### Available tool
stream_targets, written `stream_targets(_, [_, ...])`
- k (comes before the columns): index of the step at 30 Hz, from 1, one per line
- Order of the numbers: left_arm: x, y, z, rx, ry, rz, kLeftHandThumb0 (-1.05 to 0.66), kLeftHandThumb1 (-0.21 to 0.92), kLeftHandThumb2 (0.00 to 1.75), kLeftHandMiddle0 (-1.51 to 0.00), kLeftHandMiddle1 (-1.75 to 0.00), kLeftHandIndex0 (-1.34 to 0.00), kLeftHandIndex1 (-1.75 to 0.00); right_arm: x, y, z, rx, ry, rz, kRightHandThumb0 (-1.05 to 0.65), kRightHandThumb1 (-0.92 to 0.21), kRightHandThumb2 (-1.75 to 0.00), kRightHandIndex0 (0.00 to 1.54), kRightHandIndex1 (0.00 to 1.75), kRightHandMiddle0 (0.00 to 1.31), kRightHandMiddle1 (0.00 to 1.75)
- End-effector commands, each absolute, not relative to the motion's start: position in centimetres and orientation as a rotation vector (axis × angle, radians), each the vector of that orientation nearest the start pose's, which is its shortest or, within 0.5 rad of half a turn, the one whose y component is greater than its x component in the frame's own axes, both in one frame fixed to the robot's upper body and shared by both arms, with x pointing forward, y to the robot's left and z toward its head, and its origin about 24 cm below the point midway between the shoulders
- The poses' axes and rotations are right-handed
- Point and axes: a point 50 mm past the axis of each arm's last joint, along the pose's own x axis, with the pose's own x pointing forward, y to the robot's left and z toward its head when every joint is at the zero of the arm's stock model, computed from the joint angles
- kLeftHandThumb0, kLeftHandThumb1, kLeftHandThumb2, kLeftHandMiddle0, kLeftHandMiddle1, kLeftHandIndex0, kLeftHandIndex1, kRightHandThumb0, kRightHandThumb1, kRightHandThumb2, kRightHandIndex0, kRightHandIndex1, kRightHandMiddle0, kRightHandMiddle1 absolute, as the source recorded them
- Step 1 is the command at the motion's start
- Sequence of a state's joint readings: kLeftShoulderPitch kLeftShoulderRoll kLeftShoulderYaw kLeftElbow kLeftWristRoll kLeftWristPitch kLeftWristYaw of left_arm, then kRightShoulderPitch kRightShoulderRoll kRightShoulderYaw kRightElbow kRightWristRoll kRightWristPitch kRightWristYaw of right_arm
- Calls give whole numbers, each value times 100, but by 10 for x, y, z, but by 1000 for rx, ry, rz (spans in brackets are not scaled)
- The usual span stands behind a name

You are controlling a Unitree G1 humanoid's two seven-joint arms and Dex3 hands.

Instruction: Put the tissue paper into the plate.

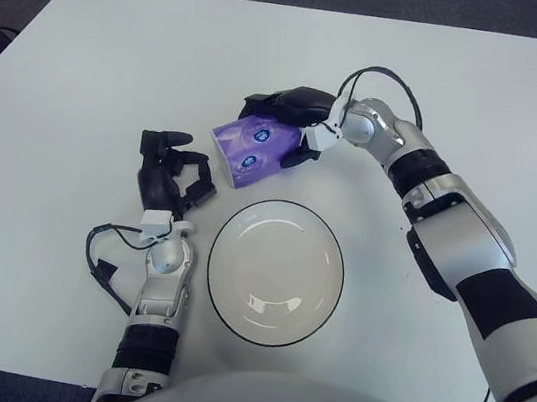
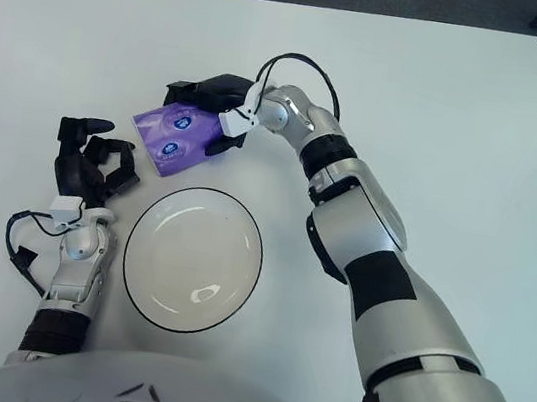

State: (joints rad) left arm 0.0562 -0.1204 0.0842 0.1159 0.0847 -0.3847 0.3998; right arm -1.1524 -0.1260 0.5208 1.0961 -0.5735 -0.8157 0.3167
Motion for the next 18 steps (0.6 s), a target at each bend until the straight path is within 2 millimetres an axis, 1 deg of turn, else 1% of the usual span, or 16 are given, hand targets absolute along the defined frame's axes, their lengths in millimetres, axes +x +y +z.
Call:
stream_targets(1, [201, 167, -10, -19, 11, 519, -1, 44, 108, -65, -145, -34, -175, 353, 0, 160, -1134, -729, 1080, -50, -29, -131, 80, 174, 57, 173])
stream_targets(4, [201, 167, -10, -17, 11, 519, -1, 44, 108, -65, -145, -34, -175, 352, -2, 163, -1123, -753, 1060, -50, -28, -135, 90, 174, 62, 174])
stream_targets(8, [201, 167, -10, -13, 12, 522, -1, 44, 108, -65, -144, -35, -175, 351, -4, 164, -1106, -766, 1027, -50, -25, -139, 100, 175, 66, 175])
stream_targets(10, [201, 167, -10, -13, 13, 523, -1, 44, 108, -65, -144, -35, -175, 351, -4, 164, -1099, -766, 1021, -51, -24, -141, 108, 175, 67, 175])
stream_targets(14, [201, 168, -10, -14, 9, 524, -1, 44, 109, -65, -145, -35, -175, 351, -5, 165, -1077, -763, 1020, -51, -23, -143, 116, 175, 68, 175])
stream_targets(18, [201, 168, -10, -17, 4, 522, -1, 44, 109, -65, -145, -35, -175, 350, -7, 165, -1055, -755, 1023, -51, -22, -143, 119, 175, 69, 175])
